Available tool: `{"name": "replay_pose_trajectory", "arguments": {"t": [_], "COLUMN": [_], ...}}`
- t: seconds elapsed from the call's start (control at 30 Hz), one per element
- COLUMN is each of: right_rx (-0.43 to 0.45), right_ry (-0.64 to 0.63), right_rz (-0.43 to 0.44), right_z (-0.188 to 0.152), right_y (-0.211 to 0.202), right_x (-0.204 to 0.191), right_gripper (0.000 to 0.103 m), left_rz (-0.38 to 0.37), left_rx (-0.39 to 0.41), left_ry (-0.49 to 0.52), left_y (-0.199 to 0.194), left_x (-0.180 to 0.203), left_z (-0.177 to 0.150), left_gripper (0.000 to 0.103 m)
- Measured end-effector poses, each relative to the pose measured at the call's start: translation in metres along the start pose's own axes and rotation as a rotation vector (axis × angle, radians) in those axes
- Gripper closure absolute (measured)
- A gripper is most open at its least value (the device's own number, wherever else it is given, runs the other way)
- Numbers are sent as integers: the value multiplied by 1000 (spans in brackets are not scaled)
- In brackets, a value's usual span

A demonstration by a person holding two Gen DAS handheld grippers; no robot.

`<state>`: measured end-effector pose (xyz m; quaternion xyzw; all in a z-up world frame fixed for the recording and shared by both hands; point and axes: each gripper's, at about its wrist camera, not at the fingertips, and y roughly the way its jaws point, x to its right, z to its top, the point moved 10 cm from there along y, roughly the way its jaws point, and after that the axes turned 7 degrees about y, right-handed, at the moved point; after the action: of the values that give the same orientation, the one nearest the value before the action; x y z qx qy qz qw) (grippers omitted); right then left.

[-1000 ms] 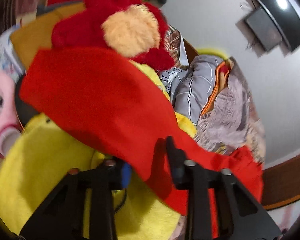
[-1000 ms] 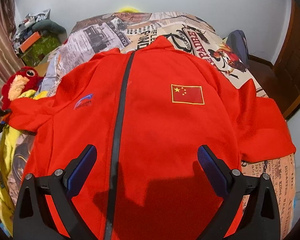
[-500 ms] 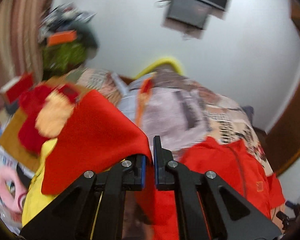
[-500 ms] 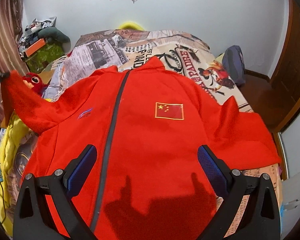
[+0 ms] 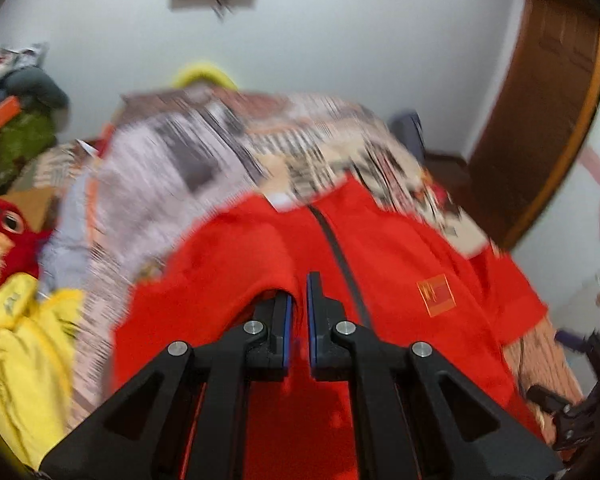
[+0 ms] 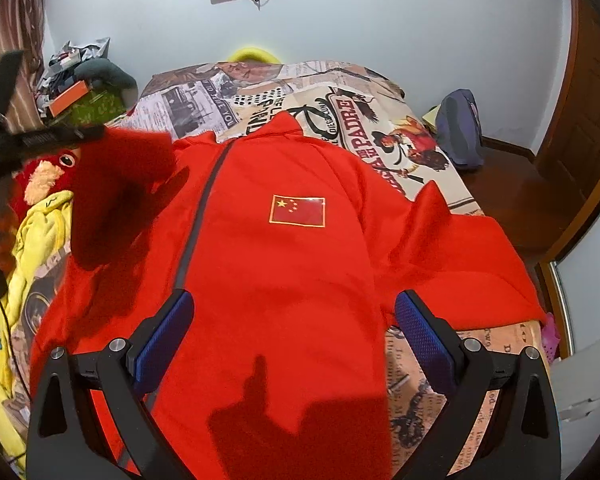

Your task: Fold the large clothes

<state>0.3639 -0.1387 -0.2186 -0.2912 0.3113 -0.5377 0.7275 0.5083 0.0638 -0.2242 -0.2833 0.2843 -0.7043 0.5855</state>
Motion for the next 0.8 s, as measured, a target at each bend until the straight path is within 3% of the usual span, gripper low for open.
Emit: {"name": "replay_pose_trajectory", "arguments": {"t": [0.2,0.27,0.3,0.37,0.47,0.63,0.8], "right_rx": [-7,-11,-13,-16,-19,-12,-9], "right_ry": [-37,-48,-53,-67,-91,-149,-230], "right_rz": [-22,-27,-28,-26,-22,-14,27], "right_z": [-6,-7,-7,-7,-3,7,16], "right_y": [-3,-3,-3,-3,-2,3,16], "right_x": [2,1,-1,-6,-17,-46,-91], "right_gripper": [3,3,3,3,3,3,3], "left_rz": [-62,-70,-77,-70,-60,-34,89], "left_rx": [-187,-233,-254,-252,-238,-185,-119], "left_ry": [90,92,81,66,48,-26,-93], "left_y": [45,51,52,47,34,-1,-36], "left_x": [56,62,62,60,50,6,-66], "left_z": [-60,-76,-86,-95,-103,-108,-117], "left_gripper": [94,72,67,54,46,40,40]}}
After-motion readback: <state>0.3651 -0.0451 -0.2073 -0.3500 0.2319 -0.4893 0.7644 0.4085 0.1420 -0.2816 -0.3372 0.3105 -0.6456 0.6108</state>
